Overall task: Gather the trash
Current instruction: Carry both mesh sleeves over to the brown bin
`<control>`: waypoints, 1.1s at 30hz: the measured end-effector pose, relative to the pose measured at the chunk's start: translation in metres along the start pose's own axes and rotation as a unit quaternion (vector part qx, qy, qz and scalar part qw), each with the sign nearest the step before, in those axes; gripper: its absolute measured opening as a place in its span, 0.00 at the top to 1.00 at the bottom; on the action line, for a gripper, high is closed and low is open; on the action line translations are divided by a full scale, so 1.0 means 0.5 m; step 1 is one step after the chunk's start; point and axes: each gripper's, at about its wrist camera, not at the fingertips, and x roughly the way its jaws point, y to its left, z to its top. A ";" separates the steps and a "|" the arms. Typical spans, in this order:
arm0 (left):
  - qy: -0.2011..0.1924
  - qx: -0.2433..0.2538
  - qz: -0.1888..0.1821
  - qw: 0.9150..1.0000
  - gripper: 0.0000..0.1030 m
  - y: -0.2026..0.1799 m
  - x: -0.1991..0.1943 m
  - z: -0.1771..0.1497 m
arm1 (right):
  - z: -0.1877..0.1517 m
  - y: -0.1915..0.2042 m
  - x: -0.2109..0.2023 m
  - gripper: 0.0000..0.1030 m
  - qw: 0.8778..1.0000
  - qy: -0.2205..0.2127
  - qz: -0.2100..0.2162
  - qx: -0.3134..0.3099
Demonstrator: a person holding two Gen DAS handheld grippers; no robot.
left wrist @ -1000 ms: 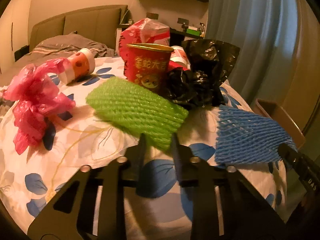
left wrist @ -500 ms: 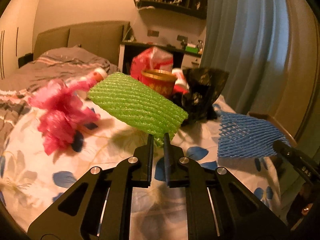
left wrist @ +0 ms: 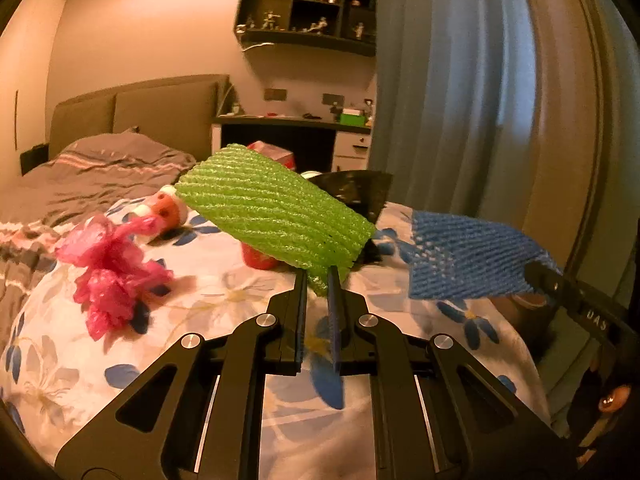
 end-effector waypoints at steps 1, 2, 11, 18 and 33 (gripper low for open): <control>0.000 0.005 -0.003 1.000 0.91 -0.009 0.001 0.000 | 0.002 -0.005 -0.003 0.88 1.000 -0.002 -0.002 0.002; 0.000 0.007 -0.005 1.000 0.91 -0.014 0.001 0.001 | 0.004 -0.010 -0.007 0.88 1.000 -0.006 -0.004 0.005; -0.007 0.043 -0.044 0.998 0.91 -0.090 0.014 0.020 | 0.017 -0.069 -0.038 0.88 0.999 -0.030 -0.034 0.025; -0.006 0.079 -0.096 0.992 0.91 -0.189 0.053 0.036 | 0.031 -0.127 -0.060 0.88 0.995 -0.052 -0.073 0.043; 0.001 0.139 -0.195 0.971 0.91 -0.412 0.169 0.053 | 0.065 -0.259 -0.083 0.88 0.975 -0.093 -0.193 0.054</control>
